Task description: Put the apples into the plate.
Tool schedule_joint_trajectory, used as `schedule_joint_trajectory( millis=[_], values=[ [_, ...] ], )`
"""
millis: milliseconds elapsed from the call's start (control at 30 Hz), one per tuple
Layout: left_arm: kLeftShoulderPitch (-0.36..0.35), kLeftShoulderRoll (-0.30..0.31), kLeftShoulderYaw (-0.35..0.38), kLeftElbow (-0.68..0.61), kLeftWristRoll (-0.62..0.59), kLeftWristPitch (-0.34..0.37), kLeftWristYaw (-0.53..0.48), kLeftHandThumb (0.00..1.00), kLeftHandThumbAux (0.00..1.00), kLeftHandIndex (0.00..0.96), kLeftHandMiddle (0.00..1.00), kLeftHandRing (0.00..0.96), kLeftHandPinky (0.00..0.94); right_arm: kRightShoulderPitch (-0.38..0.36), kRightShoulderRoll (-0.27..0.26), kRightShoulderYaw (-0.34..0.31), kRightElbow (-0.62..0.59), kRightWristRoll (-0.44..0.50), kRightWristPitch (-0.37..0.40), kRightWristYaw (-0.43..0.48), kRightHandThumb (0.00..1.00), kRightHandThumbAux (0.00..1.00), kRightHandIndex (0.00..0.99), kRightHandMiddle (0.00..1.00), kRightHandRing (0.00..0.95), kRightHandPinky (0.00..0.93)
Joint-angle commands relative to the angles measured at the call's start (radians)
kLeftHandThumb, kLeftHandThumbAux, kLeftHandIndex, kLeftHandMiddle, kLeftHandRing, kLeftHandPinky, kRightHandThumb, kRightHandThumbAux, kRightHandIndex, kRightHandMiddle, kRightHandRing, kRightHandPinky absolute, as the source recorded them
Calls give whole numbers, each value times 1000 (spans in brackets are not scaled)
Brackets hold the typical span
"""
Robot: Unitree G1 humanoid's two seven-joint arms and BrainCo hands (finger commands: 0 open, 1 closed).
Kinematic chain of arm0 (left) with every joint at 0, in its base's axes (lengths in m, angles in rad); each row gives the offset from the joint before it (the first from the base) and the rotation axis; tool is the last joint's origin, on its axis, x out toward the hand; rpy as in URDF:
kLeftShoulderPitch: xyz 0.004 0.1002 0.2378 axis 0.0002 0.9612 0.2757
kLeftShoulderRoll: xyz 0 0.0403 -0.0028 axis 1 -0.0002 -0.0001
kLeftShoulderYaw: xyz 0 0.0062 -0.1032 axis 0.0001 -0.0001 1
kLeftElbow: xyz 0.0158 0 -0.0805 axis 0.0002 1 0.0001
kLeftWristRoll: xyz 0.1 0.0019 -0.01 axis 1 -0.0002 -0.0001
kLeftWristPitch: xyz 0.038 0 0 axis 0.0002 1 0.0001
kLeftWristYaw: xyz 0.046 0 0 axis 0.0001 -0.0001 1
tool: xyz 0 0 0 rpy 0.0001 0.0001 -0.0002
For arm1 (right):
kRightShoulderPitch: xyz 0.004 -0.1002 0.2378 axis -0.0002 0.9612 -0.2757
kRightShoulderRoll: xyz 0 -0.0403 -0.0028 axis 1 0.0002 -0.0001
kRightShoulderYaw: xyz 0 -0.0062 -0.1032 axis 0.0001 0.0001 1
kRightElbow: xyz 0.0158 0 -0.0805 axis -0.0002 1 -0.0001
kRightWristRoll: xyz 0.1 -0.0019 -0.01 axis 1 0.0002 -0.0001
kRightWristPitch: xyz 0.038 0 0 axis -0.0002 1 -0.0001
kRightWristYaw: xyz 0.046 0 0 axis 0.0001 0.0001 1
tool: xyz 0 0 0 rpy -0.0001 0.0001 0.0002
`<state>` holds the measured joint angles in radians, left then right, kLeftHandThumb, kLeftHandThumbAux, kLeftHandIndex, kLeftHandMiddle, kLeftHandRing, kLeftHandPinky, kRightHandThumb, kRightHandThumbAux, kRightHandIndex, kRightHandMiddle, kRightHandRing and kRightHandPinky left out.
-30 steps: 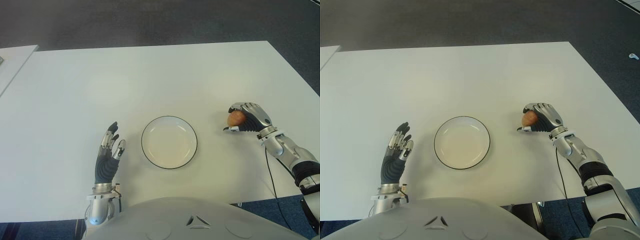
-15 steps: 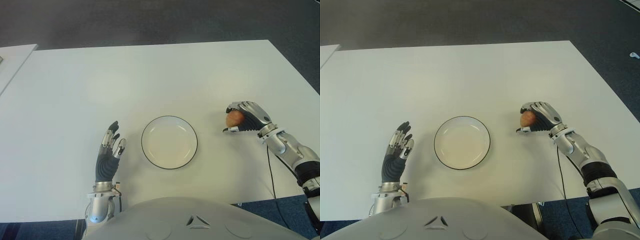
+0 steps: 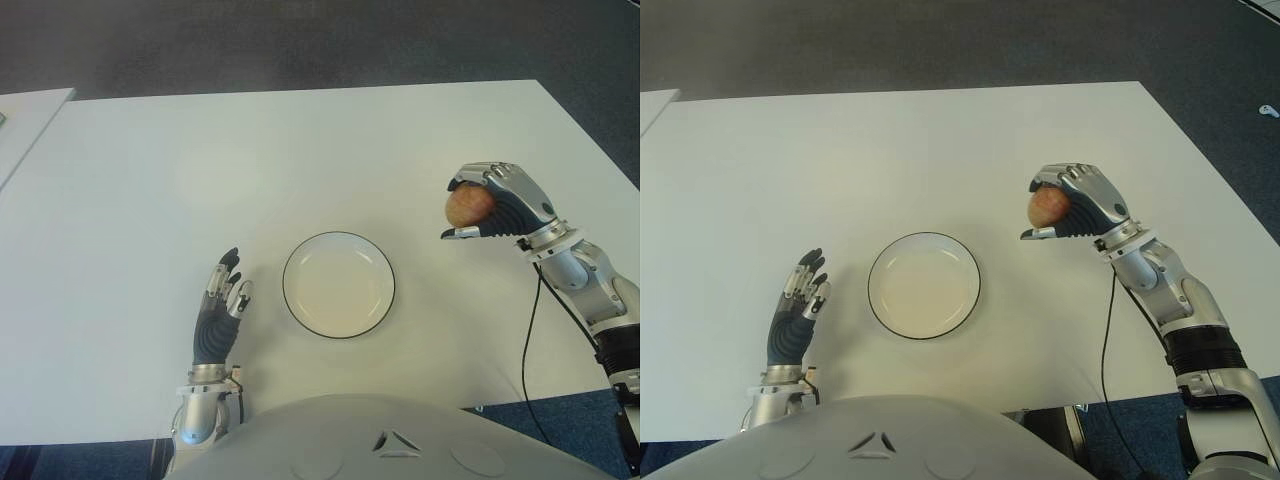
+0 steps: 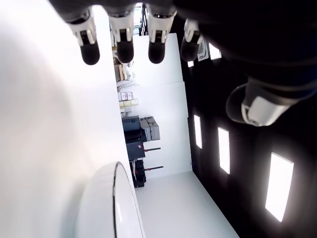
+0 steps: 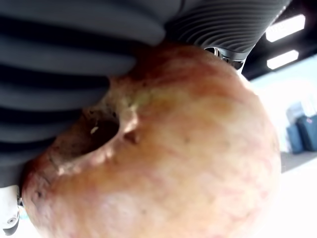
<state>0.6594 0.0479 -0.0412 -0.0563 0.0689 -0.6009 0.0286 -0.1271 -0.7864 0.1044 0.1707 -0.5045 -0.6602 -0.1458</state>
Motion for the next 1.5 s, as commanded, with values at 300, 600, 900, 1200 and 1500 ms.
schedule_joint_trajectory(
  millis=[300, 600, 900, 1200, 1500],
  values=[
    [-7, -3, -3, 23, 7, 1, -4, 0, 401, 0, 0, 0, 0, -48, 46, 4, -36, -47, -30, 60, 732, 710, 440, 867, 859, 848],
    [-10, -6, -3, 35, 7, -8, -2, 0, 399, 0, 0, 0, 0, -94, 49, 18, -47, -66, -65, 112, 725, 712, 440, 866, 855, 835],
    [-7, -6, -7, 27, 2, 2, -6, 0, 398, 0, 0, 0, 0, -82, 101, 58, -108, -120, -45, 142, 720, 714, 440, 846, 830, 810],
    [-12, -14, -8, 28, 25, -6, 9, 0, 408, 0, 0, 0, 2, -58, 209, 134, -199, -218, -17, 138, 716, 714, 440, 853, 841, 841],
    [-18, -32, -12, 42, 36, -3, 17, 0, 408, 0, 0, 0, 6, -56, 281, 198, -219, -247, -4, 159, 717, 715, 439, 876, 864, 865]
  ],
)
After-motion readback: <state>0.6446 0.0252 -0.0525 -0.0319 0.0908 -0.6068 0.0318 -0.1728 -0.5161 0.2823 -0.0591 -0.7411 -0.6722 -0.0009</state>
